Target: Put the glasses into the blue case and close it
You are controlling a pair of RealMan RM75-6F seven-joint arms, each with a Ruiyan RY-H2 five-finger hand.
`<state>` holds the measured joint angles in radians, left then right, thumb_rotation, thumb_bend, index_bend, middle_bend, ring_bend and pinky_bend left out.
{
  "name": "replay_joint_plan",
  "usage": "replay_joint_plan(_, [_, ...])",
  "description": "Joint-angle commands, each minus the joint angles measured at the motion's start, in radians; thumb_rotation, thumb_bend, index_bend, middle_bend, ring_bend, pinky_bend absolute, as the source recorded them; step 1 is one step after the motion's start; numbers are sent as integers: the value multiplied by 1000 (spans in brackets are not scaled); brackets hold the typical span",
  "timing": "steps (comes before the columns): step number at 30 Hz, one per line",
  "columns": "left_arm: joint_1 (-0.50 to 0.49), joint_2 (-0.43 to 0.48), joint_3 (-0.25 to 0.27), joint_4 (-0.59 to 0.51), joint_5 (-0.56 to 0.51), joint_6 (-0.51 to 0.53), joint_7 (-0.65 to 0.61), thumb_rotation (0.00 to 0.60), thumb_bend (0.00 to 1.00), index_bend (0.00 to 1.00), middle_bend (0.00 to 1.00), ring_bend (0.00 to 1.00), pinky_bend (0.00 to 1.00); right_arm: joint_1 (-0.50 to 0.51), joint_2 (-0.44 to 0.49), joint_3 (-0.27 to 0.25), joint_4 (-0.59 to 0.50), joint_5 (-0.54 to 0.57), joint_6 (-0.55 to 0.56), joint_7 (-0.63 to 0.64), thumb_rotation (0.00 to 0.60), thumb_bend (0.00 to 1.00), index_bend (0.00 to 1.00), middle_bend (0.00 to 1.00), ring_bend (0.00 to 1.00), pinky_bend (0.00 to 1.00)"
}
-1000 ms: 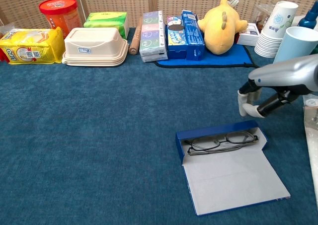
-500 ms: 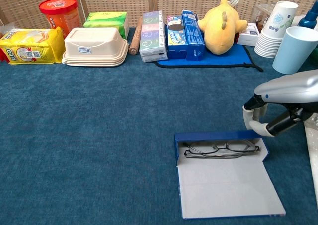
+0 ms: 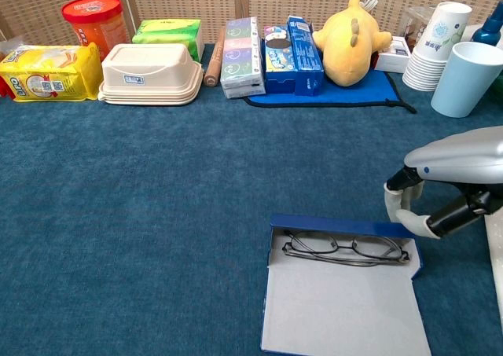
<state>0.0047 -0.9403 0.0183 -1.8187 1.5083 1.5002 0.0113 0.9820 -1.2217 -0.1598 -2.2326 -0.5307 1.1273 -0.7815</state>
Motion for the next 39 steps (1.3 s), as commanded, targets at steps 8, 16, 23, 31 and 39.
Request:
replay_joint_plan(8, [1,-3,1,2,2,1,-4,600,278,82,55,0,0,10,5,46,11,-32,-3,3,163,574,340,329,241,93])
replay_joint_plan(16, [10,1,6,5,1,11,-10,600,278,83,55,0,0,66,-44,89,70,23,-87,-3,166,581,341,329,241,93])
replay_joint_plan(23, [11,1,8,14,-3,5,-18,600,278,82,55,0,0,73,-63,60,42,33,-70,-28,164,579,342,329,241,93])
replay_joint_plan(31, [7,-5,6,17,-1,0,-20,600,278,82,55,0,0,57,-58,25,-5,12,-52,-27,160,579,341,329,241,93])
replay_joint_plan(39, [17,-2,11,11,2,11,-18,600,279,82,55,0,0,46,-67,28,11,-46,-57,-5,164,582,342,329,241,93])
